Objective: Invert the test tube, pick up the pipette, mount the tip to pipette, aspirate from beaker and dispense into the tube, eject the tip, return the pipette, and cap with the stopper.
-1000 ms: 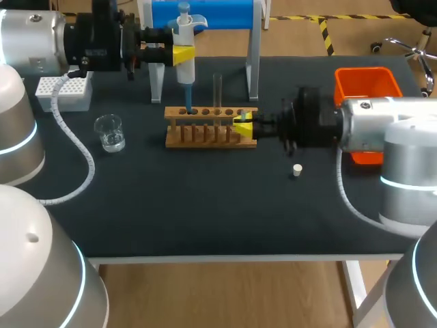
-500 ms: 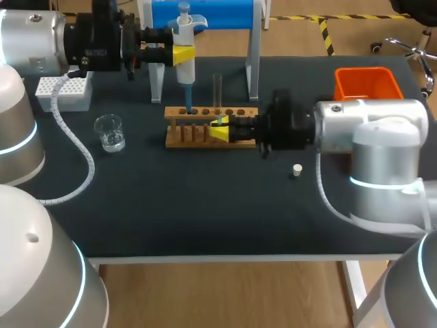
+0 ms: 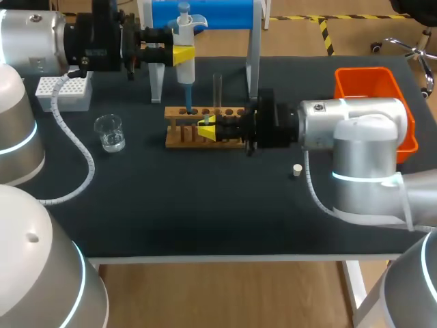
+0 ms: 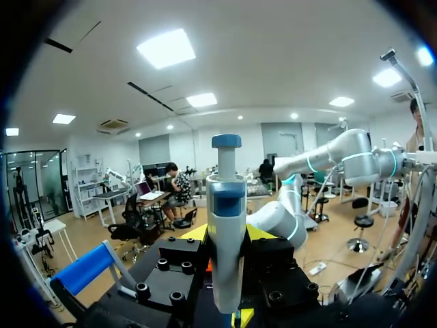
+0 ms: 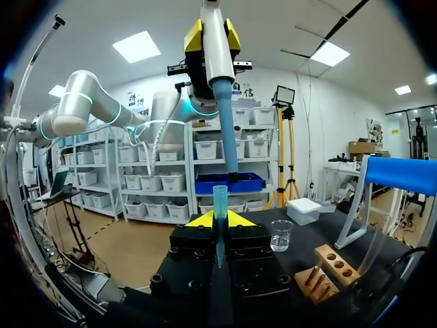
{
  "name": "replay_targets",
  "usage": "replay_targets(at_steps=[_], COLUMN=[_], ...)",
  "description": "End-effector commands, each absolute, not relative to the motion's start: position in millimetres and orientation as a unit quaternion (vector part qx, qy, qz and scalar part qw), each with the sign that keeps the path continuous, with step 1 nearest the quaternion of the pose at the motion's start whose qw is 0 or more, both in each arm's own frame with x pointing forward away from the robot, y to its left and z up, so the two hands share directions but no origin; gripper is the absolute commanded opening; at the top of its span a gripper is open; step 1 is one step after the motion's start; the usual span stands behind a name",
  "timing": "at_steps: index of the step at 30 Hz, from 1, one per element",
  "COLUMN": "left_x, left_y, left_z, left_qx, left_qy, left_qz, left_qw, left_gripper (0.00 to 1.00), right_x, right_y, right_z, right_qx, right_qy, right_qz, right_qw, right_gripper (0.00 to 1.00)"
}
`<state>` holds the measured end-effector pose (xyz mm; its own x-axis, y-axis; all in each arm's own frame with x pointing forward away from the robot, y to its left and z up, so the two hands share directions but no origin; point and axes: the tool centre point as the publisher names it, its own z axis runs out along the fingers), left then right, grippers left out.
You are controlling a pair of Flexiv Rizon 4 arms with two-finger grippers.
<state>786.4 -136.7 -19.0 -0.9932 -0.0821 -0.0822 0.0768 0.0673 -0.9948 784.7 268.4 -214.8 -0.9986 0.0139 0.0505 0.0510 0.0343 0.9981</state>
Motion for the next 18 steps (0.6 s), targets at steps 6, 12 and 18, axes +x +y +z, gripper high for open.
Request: replay_targets(at_steps=[6, 12, 18], left_x=[786.1, 786.1, 786.1], left_y=[-136.0, -136.0, -136.0], left_z=[-19.2, -19.2, -19.2], left_qx=[-0.001, -0.001, -0.001], left_qy=[0.728, 0.728, 0.728], left_qz=[-0.683, -0.683, -0.683], left_qw=[0.058, 0.058, 0.058], left_gripper=[0.0, 0.0, 0.0], right_x=[791.9, 795.4, 799.6], right_y=[277.5, 282.7, 289.2], right_z=[-222.9, -223.5, -225.1], right_qx=[-0.017, -0.01, -0.006], right_qy=[-0.725, -0.729, -0.729], right_qz=[-0.688, -0.684, -0.684], right_qw=[0.016, 0.015, 0.012], right_gripper=[0.0, 0.0, 0.0])
